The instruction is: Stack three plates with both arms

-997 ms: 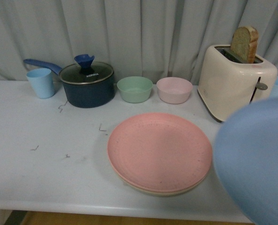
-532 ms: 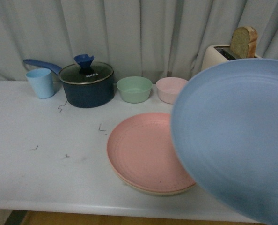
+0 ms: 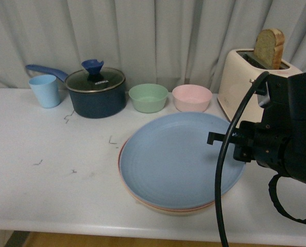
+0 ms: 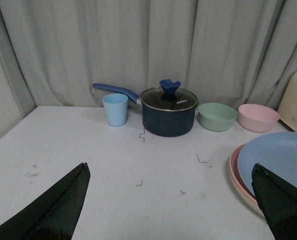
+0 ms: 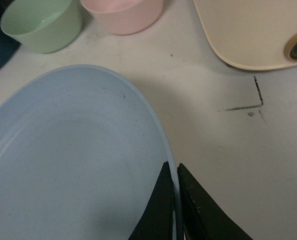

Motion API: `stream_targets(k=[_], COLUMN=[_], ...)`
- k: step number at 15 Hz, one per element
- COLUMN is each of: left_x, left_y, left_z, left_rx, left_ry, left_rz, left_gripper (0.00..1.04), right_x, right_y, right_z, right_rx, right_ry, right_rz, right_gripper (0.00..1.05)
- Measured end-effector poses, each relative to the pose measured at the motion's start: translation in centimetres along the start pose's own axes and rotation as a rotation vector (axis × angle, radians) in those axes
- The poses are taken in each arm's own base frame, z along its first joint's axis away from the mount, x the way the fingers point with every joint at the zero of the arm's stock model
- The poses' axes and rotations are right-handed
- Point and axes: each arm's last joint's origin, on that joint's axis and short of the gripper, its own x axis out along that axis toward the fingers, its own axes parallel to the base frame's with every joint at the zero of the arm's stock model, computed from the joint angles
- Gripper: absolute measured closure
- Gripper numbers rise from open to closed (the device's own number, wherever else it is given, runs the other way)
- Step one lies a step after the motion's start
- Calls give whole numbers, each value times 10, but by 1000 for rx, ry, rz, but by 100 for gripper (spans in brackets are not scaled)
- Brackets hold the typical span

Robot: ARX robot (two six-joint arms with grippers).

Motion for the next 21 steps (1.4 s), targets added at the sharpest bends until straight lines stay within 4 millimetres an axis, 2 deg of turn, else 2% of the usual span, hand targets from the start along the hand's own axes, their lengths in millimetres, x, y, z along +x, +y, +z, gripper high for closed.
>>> stream_targets(k=[6, 7, 10, 11, 12, 14, 15, 16, 17, 18, 19, 21], left_x=[0, 0, 0, 0, 0, 0, 0, 0, 0, 0, 0, 0], left_y=[0, 0, 0, 0, 0, 0, 0, 0, 0, 0, 0, 0], left_z=[0, 0, 0, 0, 0, 0, 0, 0, 0, 0, 0, 0], left_rx=[0, 0, 0, 0, 0, 0, 0, 0, 0, 0, 0, 0], left_ry=[0, 0, 0, 0, 0, 0, 0, 0, 0, 0, 0, 0], left_rz=[0, 0, 0, 0, 0, 0, 0, 0, -1, 0, 0, 0], left_gripper=[7, 7, 7, 7, 7, 7, 7, 7, 7, 7, 7, 7], right_x=[13, 14, 7, -1, -15, -45, -64, -85, -110, -141, -168, -197], right_y=[-3, -4, -13, -20, -28, -34, -38, -43, -51, -64, -69, -64], right_z=[-11, -11, -7, 3, 22, 48, 61, 75, 84, 82, 71, 56], right_rx=[28, 27, 41, 57, 79, 98, 104, 86, 11, -84, -140, -201], right_ry=[58, 71, 59, 33, -33, -132, -184, -308, -468, -491, -481, -547], right_rz=[-20, -20, -9, -10, 0, 46, 69, 69, 9, -48, -93, -72], right_gripper=[102, 97, 60, 48, 31, 8, 6, 10, 21, 33, 46, 70])
